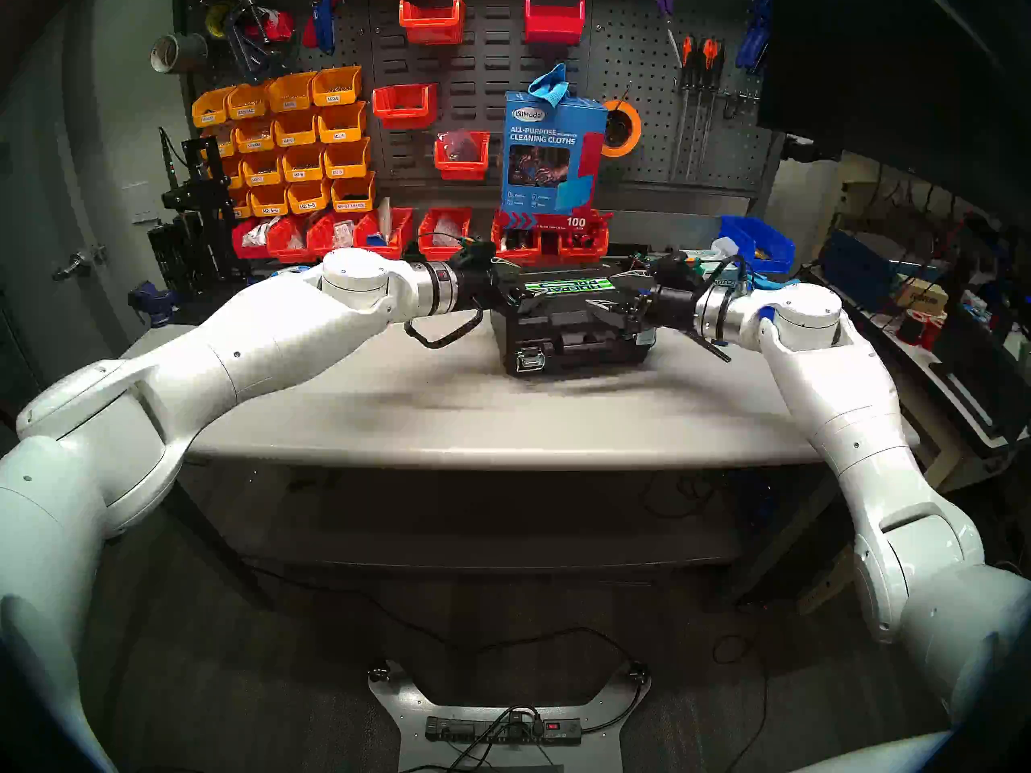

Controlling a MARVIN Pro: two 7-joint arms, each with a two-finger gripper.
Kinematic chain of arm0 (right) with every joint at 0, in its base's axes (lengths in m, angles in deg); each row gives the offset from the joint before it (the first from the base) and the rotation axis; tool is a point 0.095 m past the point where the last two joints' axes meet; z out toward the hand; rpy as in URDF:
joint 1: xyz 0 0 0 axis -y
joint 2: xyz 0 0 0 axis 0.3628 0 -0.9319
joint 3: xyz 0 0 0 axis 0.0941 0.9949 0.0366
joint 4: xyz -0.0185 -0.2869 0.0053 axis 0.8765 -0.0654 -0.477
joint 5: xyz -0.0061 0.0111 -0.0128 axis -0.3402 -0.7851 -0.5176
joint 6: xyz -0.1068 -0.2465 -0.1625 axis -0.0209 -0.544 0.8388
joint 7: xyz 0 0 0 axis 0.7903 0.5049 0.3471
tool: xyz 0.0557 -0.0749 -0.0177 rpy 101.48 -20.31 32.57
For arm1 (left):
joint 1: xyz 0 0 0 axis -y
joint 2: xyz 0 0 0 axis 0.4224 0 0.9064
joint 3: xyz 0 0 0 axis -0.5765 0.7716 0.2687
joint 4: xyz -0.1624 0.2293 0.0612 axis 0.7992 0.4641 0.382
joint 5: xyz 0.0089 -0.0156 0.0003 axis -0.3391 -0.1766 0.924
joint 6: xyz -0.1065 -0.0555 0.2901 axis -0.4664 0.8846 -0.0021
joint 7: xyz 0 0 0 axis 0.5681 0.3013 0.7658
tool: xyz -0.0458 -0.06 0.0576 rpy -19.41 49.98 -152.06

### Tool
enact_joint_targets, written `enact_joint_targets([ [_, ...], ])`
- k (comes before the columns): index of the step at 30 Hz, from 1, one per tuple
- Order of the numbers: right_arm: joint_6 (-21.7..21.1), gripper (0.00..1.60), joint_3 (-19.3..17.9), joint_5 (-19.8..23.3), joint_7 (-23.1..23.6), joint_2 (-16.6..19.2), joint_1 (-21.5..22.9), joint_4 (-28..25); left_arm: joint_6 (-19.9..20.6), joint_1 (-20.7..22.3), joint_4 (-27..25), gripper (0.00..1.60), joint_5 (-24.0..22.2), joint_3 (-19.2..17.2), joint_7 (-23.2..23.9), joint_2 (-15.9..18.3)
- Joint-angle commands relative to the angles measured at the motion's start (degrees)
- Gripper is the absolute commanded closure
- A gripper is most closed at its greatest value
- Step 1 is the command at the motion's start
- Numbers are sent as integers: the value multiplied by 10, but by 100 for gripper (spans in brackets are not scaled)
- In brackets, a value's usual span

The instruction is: Open the tool box

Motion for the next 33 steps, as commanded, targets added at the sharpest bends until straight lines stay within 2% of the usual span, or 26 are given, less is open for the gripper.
enact_joint_targets([
  [1, 40, 0, -24, 5, -8, 1, 33, 12, 11, -30, 5, 0, 18, 34, 2, 2],
  [11, 71, 0, -58, 16, 17, 36, 79, 25, 5, -30, 6, 0, 13, 33, 2, 2],
  [18, 81, 0, -75, 33, 97, 83, 97, 26, 2, -29, 7, 0, 12, 34, 2, 2],
  [25, 82, 0, -70, 40, 170, 128, 115, 31, 0, -29, 7, 0, 11, 35, 2, 2],
  [26, 83, 0, -69, 41, 195, 134, 119, 36, 0, -29, 7, 0, 11, 35, 2, 2],
  [28, 87, 0, -64, 41, 194, 137, 119, 35, -1, -29, 7, 0, 11, 35, 2, 2],
  [31, 91, 0, -47, 46, 247, 153, 122, 39, -1, -29, 8, 0, 11, 36, 2, 2],
  [33, 93, 0, -40, 48, 239, 156, 120, 37, -1, -29, 8, 0, 12, 37, 2, 2],
])
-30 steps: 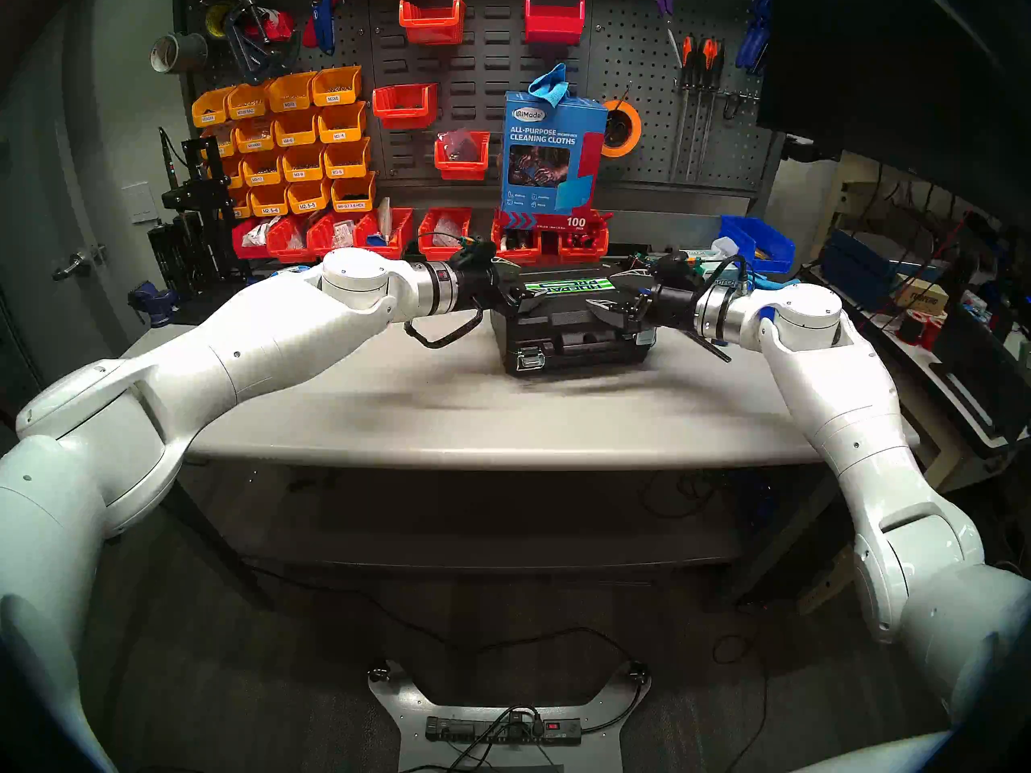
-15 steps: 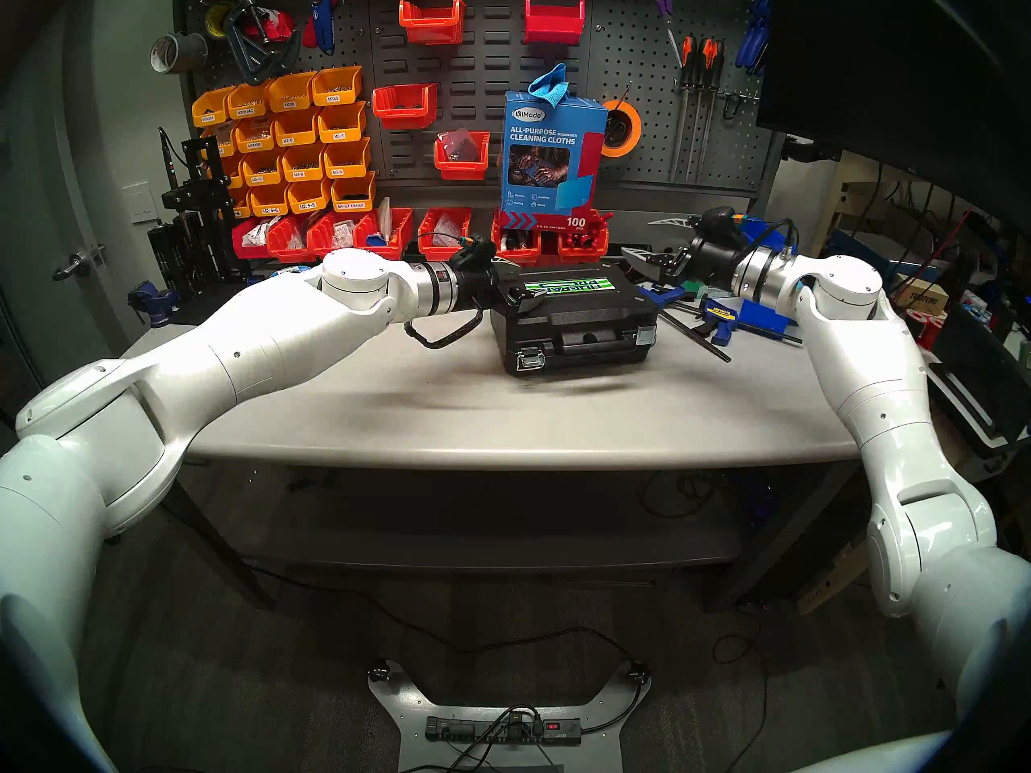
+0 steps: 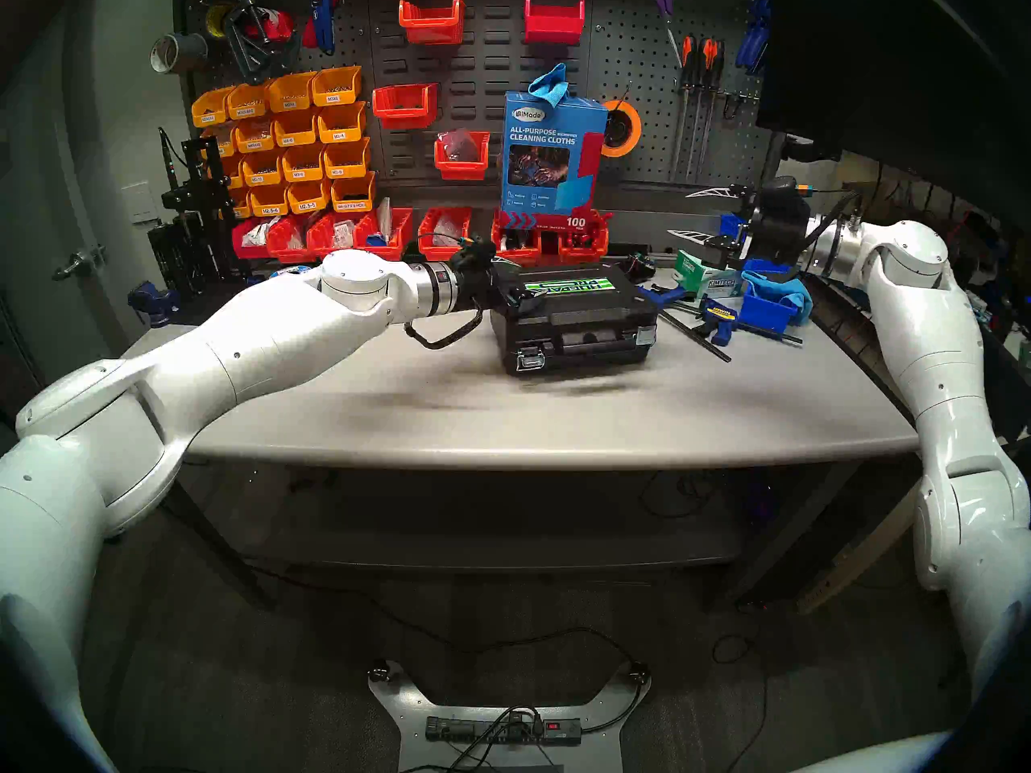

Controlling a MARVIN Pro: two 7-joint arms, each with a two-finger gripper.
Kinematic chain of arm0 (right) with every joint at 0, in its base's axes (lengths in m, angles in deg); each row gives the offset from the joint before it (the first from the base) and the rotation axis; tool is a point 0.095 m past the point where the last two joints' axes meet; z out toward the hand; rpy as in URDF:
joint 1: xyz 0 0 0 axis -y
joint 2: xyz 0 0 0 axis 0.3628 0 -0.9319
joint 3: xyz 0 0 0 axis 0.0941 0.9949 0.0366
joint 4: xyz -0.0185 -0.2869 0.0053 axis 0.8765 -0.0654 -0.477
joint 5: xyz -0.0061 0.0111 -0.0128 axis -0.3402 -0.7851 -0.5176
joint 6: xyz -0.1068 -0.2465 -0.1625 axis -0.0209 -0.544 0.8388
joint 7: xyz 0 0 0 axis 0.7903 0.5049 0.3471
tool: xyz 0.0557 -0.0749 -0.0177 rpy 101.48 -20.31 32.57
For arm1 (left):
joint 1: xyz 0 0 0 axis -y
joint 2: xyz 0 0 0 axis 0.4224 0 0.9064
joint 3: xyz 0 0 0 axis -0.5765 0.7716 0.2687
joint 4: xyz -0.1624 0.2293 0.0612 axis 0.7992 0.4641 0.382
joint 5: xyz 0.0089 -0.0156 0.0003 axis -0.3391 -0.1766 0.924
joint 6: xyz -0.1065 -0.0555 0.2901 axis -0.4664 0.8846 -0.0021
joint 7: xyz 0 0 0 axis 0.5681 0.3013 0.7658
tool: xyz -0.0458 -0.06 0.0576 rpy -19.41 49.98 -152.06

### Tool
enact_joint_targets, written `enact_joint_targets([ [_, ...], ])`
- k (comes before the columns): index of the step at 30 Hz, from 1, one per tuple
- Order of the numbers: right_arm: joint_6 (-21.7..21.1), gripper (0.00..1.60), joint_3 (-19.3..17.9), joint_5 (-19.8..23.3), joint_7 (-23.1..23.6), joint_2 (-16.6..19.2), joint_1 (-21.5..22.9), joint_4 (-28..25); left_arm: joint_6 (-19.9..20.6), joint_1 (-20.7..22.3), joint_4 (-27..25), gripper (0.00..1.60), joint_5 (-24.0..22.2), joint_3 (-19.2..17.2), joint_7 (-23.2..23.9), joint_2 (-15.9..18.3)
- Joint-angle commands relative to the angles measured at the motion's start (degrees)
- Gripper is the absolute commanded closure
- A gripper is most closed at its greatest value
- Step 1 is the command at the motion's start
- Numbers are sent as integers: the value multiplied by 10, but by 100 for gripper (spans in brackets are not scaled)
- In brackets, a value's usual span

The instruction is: Open the tool box

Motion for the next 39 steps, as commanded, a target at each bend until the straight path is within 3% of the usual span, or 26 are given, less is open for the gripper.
enact_joint_targets([
  [1, 10, 0, 26, 8, 74, 44, 24, 5, 14, -29, 5, 0, 14, 31, 2, 1],
  [7, 40, 0, 78, 9, 124, 54, 31, 19, 15, -28, 6, 0, 15, 33, 2, 1],
  [25, 124, 0, 202, -1, 124, 71, 66, 50, 15, -26, 6, 0, 15, 38, 1, 1],
  [39, 168, 0, 271, 16, 124, 76, 96, 80, 15, -24, 6, 0, 14, 41, 1, 1],
])
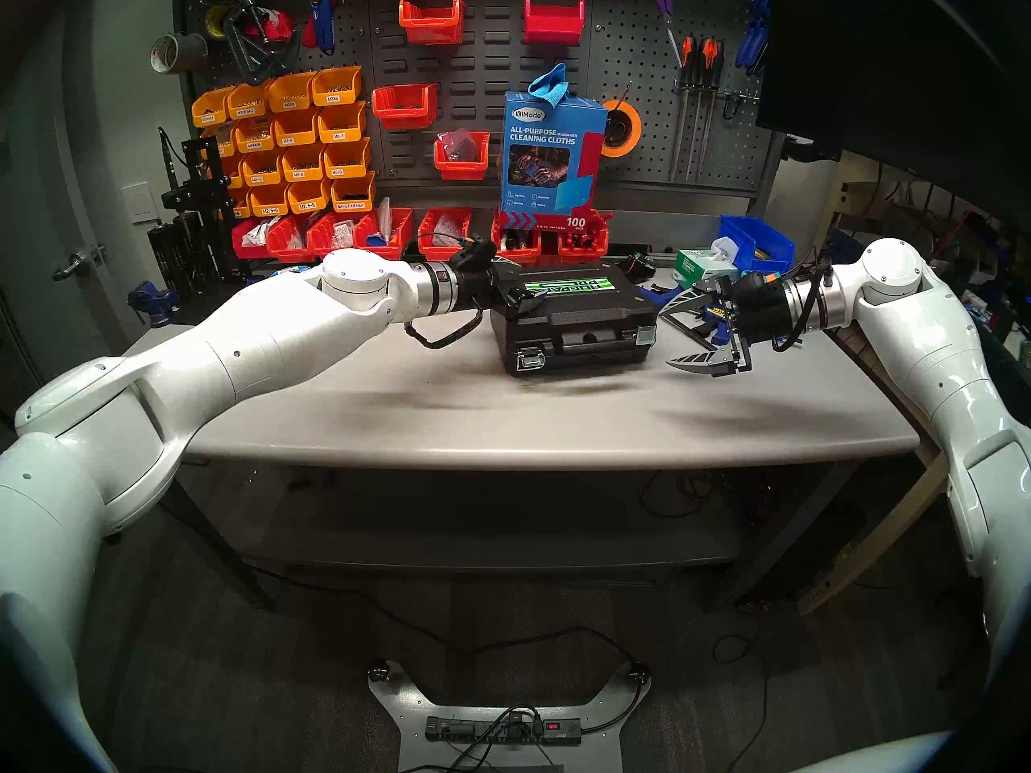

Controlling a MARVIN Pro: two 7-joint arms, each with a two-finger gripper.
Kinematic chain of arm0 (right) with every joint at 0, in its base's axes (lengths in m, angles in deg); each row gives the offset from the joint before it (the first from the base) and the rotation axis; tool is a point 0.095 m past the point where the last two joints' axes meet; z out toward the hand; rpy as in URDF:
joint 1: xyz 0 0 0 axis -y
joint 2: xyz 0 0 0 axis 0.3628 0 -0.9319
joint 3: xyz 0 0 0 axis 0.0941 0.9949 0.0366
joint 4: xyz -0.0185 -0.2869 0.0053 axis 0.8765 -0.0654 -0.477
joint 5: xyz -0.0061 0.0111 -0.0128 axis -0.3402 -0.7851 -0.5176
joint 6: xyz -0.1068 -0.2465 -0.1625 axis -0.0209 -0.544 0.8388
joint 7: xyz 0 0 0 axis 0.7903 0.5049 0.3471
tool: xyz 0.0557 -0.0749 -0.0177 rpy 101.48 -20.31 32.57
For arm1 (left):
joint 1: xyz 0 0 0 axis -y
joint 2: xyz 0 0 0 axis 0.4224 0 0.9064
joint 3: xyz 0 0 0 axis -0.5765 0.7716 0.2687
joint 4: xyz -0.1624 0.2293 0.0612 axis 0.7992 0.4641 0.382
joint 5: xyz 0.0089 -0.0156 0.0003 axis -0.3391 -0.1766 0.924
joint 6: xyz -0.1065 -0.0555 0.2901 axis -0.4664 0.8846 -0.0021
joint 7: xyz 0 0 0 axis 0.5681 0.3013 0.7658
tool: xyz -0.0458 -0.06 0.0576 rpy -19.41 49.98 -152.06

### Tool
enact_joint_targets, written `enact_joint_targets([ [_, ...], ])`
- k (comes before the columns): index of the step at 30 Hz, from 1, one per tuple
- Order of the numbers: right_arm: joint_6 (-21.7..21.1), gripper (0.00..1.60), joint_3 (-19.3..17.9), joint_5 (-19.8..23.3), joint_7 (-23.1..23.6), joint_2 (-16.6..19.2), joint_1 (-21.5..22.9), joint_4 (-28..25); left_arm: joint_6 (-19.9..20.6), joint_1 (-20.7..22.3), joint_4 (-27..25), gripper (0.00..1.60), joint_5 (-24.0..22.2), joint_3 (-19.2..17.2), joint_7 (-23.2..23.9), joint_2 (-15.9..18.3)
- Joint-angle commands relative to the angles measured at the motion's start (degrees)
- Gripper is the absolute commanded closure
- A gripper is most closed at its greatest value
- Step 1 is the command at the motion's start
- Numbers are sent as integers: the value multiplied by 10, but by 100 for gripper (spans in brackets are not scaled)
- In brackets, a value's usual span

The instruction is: Open the tool box

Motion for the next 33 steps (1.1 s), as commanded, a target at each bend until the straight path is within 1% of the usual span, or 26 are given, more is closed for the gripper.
enact_joint_targets([
  [1, 19, 0, 20, 12, -1, 7, 31, 9, 18, -29, 5, 0, 15, 33, 1, 1],
  [11, 44, 0, 53, 24, -1, -11, 51, 38, 18, -28, 5, 0, 14, 35, 1, 1],
  [22, 66, 0, 73, 25, -1, -43, 77, 78, 18, -27, 5, 0, 13, 37, 0, 1],
  [33, 81, 0, 98, 23, -1, -54, 98, 105, 18, -26, 5, 0, 12, 39, 0, 1],
])
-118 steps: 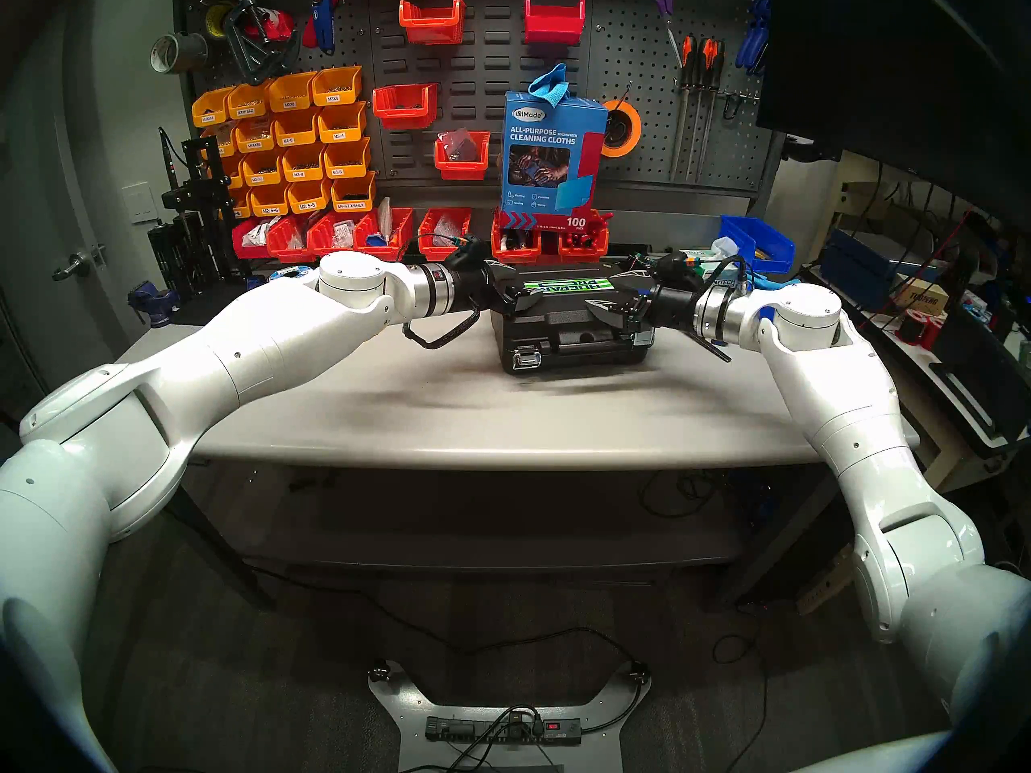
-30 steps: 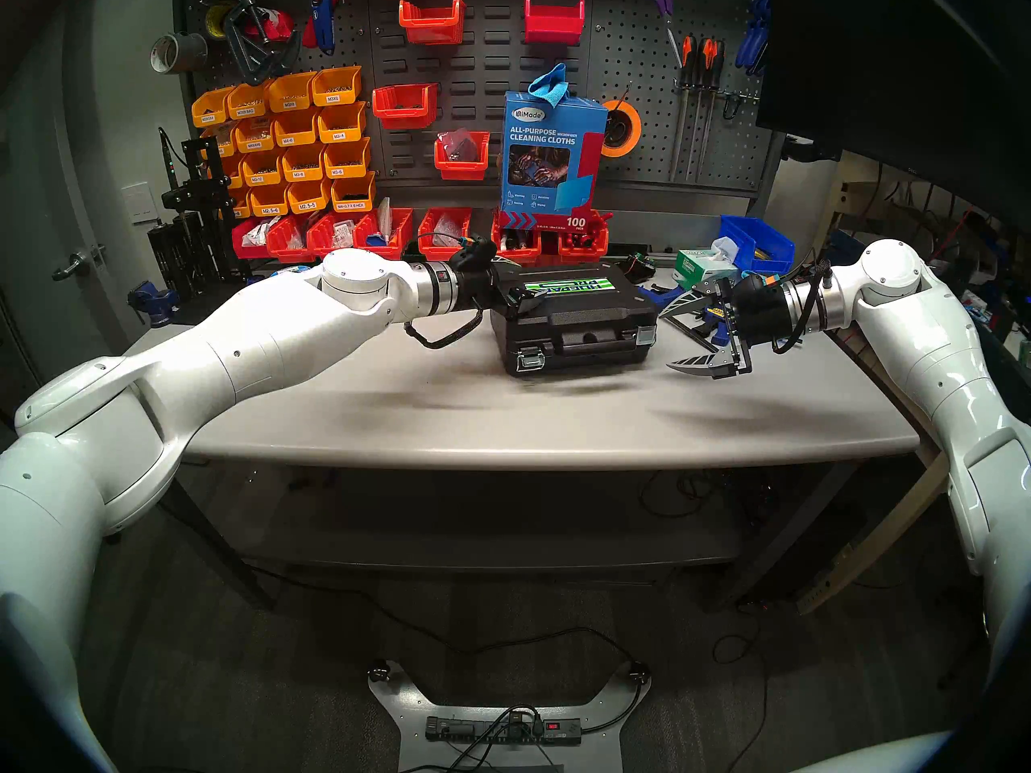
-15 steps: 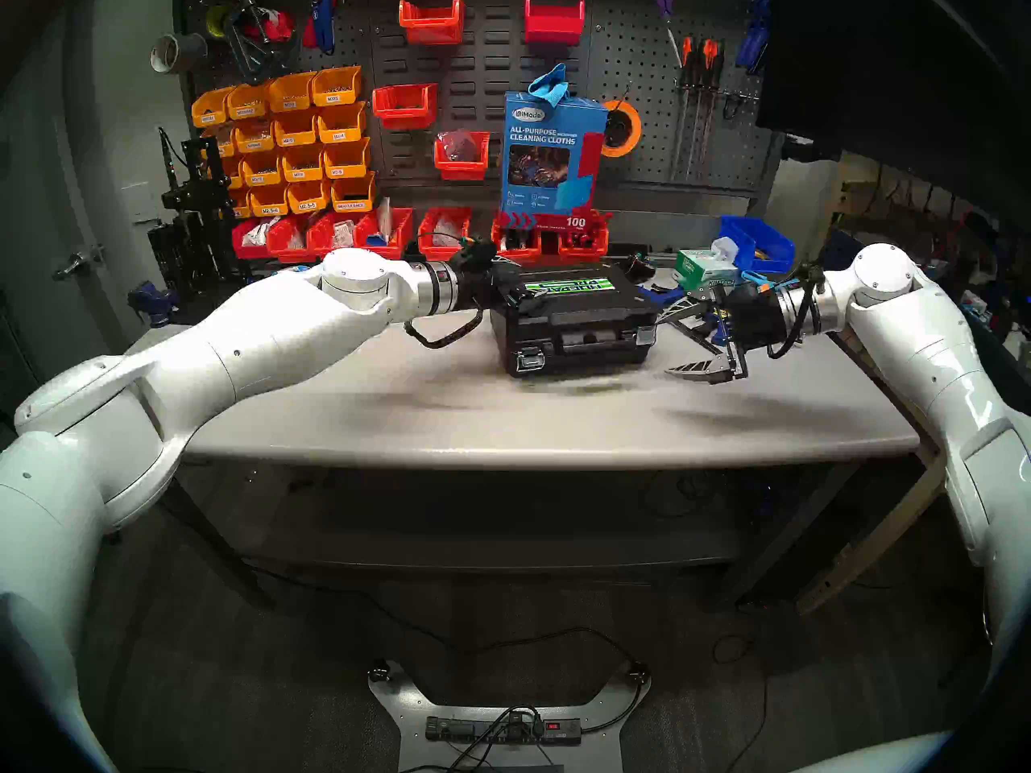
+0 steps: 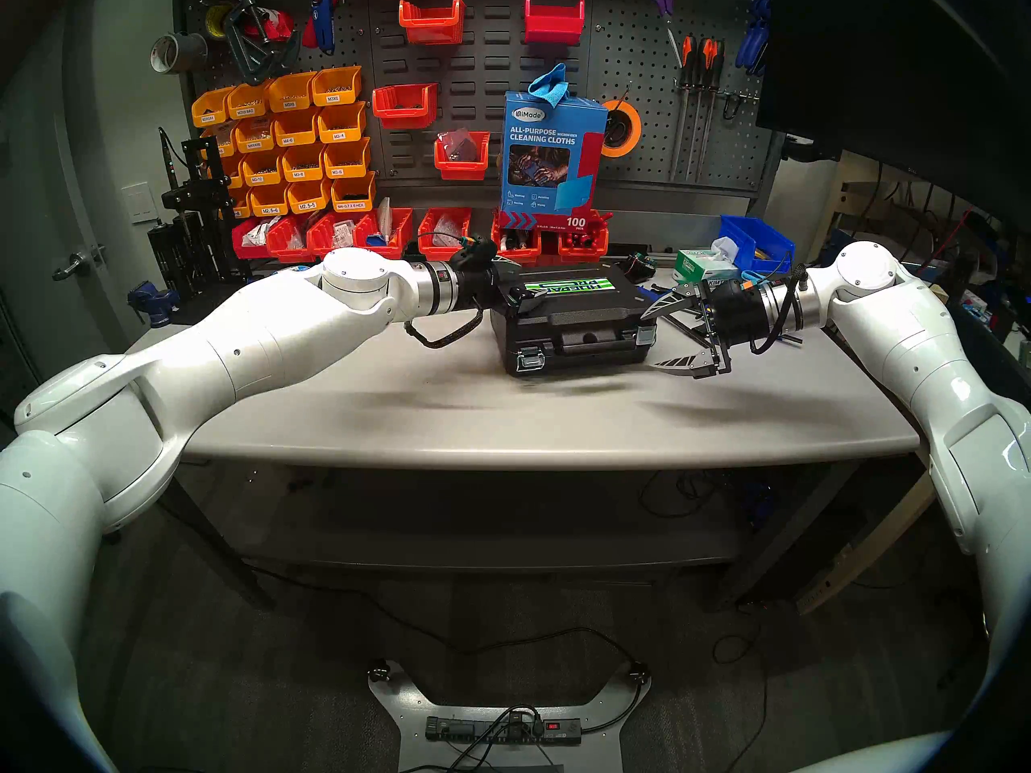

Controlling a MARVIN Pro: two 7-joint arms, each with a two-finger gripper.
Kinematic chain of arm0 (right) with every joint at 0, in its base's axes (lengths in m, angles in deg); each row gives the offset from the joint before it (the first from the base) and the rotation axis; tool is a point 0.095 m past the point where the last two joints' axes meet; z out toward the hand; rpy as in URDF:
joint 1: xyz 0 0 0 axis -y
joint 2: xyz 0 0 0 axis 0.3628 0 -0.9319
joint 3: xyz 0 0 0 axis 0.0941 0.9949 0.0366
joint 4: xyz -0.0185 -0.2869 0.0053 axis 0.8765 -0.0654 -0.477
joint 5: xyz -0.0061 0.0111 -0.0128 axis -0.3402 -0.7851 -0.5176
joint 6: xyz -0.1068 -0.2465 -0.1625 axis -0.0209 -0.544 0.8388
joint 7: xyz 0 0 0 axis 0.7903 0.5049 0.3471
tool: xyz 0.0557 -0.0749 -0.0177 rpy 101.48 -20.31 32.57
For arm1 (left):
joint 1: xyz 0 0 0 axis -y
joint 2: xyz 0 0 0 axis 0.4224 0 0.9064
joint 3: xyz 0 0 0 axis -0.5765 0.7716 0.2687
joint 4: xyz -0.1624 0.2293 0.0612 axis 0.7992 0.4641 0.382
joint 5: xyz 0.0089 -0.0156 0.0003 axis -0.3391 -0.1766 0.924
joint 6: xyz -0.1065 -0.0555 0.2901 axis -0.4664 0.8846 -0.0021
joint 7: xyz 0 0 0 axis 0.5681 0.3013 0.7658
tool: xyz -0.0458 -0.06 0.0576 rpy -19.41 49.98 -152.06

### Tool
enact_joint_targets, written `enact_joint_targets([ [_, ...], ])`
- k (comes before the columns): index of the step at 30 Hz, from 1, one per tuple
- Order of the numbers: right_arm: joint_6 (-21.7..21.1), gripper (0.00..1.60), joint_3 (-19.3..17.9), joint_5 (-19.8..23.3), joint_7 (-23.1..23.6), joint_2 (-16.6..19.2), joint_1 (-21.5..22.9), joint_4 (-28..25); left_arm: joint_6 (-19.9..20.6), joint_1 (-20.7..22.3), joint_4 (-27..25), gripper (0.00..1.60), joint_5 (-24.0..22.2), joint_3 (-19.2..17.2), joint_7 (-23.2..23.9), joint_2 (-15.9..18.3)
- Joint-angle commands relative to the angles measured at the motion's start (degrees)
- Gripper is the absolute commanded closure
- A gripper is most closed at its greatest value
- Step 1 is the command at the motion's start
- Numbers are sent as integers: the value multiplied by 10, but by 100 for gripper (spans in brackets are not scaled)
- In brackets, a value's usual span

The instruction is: Open the tool box

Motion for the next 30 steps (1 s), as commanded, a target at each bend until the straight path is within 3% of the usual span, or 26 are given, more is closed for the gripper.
enact_joint_targets([
  [1, 6, 0, 7, 0, 6, -6, 32, 10, 18, -31, 5, 0, 14, 33, 1, 1],
  [16, 24, 0, 52, 0, 6, -5, 58, 40, 18, -29, 5, 0, 12, 35, 0, 2],
  [30, 41, 0, 92, 17, 6, 1, 56, 32, 18, -28, 5, 0, 10, 38, -1, 2],
])
